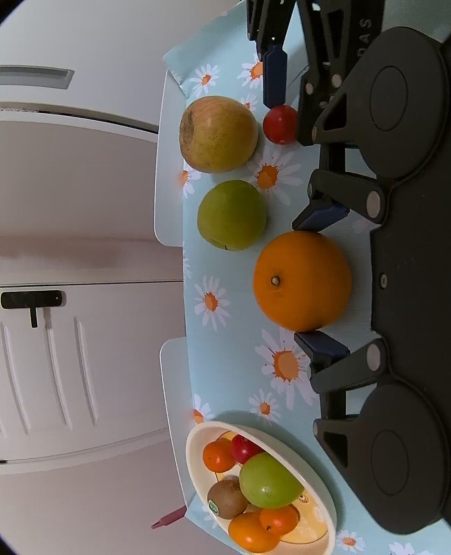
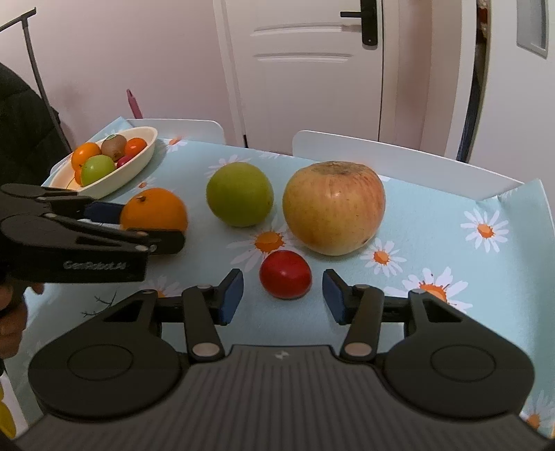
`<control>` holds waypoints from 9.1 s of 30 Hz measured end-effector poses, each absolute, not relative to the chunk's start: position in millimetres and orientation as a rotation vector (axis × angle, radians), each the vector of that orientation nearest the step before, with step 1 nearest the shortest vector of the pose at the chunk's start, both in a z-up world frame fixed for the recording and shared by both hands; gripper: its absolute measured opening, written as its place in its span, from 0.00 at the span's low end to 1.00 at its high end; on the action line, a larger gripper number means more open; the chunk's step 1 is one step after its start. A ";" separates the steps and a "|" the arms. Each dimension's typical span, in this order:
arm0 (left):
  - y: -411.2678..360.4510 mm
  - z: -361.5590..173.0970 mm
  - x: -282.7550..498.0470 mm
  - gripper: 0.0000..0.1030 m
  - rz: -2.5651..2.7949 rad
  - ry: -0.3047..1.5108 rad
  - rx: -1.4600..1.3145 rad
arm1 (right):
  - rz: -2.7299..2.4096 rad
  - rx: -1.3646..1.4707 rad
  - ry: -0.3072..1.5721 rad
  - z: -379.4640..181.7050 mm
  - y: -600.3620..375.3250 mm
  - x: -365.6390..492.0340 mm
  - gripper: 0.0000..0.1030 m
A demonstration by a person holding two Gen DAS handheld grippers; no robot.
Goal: Organize fruits
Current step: 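Grasp the second large orange with the left gripper while the right gripper grasps a red tomato, then carry the orange and red tomato over the cream bowl, then release the orange into the bowl while the right gripper releases the tomato, then move both open grippers to the green apple and large apple, then grasp the green apple with the left gripper while the right gripper grasps the large apple, then carry the green apple and large apple over the cream bowl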
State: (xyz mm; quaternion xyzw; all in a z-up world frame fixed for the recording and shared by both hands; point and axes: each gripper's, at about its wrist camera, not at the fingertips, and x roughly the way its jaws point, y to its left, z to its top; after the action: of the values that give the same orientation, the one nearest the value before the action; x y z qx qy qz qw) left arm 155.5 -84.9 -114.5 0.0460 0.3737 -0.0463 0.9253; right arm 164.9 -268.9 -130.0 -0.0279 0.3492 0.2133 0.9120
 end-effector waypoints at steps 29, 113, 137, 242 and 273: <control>-60.4 -86.9 115.9 0.64 0.016 0.757 0.004 | 0.508 -0.070 0.684 -92.9 -248.9 150.2 0.47; 170.9 -35.4 107.9 0.95 0.100 0.674 0.046 | 0.729 -0.257 0.668 -68.0 23.5 174.4 0.47; 175.4 -16.9 109.6 0.95 0.049 0.638 0.077 | 0.606 -0.269 0.590 -50.9 5.5 150.8 0.84; -108.7 -101.8 214.1 0.60 -0.357 0.840 0.289 | 0.686 -0.202 0.756 -109.7 -298.3 250.2 0.87; 40.2 -5.6 156.1 0.60 -0.142 0.691 0.183 | 0.730 -0.112 0.619 -14.9 -155.7 211.9 0.87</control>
State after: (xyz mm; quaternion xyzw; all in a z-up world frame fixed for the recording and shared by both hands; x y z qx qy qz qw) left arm 156.1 40.2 -5.6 0.0894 0.3377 -0.0693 0.9344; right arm 211.9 -155.7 -14.9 -0.0540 0.2979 0.3509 0.8861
